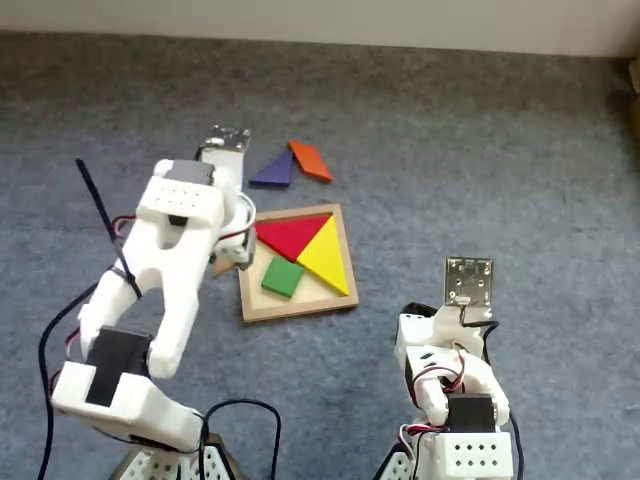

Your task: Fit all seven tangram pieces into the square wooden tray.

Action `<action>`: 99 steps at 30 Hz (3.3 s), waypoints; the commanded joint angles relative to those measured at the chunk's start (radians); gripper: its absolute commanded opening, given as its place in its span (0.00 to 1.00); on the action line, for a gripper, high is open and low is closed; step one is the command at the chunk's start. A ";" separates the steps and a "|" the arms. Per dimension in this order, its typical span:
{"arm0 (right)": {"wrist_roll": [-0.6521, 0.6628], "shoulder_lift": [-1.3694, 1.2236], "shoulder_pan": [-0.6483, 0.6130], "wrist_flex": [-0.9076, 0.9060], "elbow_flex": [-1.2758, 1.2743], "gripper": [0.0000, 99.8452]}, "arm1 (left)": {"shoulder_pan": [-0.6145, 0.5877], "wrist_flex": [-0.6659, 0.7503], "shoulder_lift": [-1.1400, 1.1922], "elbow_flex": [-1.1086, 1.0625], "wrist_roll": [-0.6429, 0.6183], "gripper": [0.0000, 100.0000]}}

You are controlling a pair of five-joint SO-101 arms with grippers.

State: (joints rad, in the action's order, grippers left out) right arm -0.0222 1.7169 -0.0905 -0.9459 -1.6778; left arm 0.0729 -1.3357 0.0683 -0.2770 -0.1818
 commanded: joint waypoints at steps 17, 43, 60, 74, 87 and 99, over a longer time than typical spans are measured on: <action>-0.005 0.018 0.033 -0.001 -0.114 0.03 | 0.073 -0.051 0.326 0.318 -0.356 0.27; -0.005 0.019 0.033 -0.001 -0.114 0.03 | 0.209 -0.218 0.346 0.410 -0.215 0.13; -0.005 0.019 0.033 -0.001 -0.114 0.03 | 0.131 -0.091 0.478 0.443 -0.199 0.12; -0.005 0.019 0.035 -0.001 -0.114 0.03 | 0.096 -0.278 0.420 0.621 -0.130 0.11; -0.005 0.019 0.035 -0.001 -0.114 0.03 | 0.120 -0.275 0.315 0.449 -0.130 0.11; -0.005 0.019 0.035 -0.001 -0.114 0.03 | 0.047 0.028 0.318 0.314 -0.110 0.12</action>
State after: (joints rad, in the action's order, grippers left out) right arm -0.0222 1.7169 -0.0690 -0.9459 -1.6778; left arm 0.1634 -1.4170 0.4396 0.0345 -0.3153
